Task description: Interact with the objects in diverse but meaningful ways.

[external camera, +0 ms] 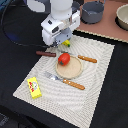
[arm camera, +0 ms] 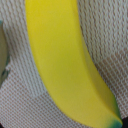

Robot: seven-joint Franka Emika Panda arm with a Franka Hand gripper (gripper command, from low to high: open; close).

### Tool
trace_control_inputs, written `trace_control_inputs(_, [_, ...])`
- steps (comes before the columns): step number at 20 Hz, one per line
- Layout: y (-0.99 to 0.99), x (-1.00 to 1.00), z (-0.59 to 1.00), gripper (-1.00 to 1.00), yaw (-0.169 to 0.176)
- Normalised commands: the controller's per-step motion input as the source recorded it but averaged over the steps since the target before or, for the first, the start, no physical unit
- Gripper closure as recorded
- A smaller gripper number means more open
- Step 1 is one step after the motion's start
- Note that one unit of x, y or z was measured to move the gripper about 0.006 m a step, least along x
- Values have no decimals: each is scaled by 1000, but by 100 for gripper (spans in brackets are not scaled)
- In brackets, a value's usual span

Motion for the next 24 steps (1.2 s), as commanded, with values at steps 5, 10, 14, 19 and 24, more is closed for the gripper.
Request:
trace_control_inputs(5, [227, 66, -108, 100, 0])
trace_control_inputs(10, [218, 83, -110, 100, 0])
trace_control_inputs(14, [216, 91, -109, 100, 0])
trace_control_inputs(19, [215, 85, -78, 100, 0])
trace_control_inputs(24, [338, 15, 143, 100, 0])
